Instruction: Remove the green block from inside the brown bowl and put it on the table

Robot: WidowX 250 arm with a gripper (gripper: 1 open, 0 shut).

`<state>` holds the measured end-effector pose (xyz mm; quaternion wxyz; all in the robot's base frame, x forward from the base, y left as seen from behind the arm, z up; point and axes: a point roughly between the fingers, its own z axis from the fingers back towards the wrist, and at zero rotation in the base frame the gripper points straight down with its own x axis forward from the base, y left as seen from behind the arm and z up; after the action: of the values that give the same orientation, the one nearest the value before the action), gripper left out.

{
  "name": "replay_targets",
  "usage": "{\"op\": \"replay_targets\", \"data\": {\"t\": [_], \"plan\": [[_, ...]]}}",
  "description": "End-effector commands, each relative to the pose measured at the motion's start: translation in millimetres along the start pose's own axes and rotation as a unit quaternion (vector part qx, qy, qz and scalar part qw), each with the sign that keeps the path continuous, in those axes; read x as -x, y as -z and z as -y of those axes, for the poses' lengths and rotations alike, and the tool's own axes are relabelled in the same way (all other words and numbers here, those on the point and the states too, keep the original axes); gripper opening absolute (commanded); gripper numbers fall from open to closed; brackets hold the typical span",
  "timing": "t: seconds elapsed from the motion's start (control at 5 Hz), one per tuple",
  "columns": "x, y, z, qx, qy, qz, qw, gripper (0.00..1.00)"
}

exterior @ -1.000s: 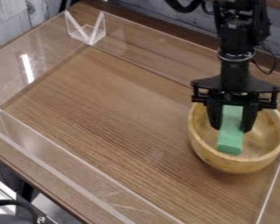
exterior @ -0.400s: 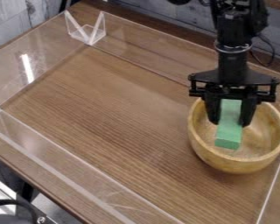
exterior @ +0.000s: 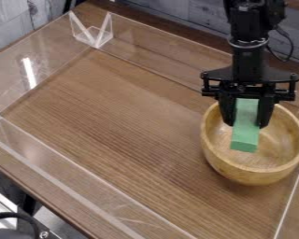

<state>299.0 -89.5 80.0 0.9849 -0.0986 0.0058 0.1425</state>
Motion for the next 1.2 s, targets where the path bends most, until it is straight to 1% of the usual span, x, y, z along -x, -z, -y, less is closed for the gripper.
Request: {"op": "replay_targets", "data": {"t": [0.0, 0.6, 1.0], "plan": [[-10.8, -29.7, 6, 0.025, 0.001, 0.045, 0.9987, 0.00], [-11.4, -33.8, 6, 0.030, -0.002, 0.051, 0.9982, 0.00], [-5.8, -45.4, -6, 0.030, 0.015, 0.044, 0.9985, 0.00]]}}
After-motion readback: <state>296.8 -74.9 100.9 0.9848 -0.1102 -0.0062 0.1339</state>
